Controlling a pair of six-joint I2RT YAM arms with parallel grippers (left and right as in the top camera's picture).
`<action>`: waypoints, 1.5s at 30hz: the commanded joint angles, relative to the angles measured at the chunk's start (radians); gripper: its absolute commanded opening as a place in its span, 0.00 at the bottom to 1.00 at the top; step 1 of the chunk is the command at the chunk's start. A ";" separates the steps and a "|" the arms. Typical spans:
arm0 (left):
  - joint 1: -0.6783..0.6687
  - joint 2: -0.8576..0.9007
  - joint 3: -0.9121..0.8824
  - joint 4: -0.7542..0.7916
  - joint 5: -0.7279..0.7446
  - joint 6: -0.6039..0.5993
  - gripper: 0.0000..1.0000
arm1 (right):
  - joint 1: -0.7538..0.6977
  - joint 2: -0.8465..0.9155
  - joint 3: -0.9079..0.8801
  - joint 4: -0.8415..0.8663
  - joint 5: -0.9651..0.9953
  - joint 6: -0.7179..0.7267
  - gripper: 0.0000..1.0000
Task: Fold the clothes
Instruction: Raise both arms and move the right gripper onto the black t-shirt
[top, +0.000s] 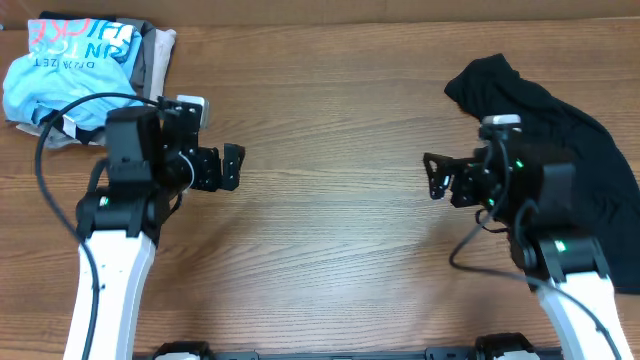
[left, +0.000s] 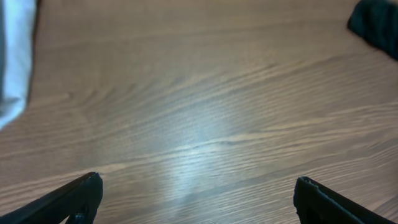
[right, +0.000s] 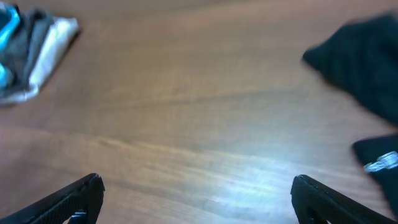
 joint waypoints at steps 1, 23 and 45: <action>0.003 0.083 0.021 0.021 0.039 -0.020 1.00 | -0.004 0.076 0.032 0.003 -0.092 0.003 1.00; 0.003 0.220 0.021 0.084 0.099 -0.029 1.00 | -0.335 0.427 0.031 0.074 0.243 0.158 0.86; 0.003 0.220 0.021 0.105 0.055 -0.029 1.00 | -0.257 0.792 0.031 0.386 0.286 0.026 0.64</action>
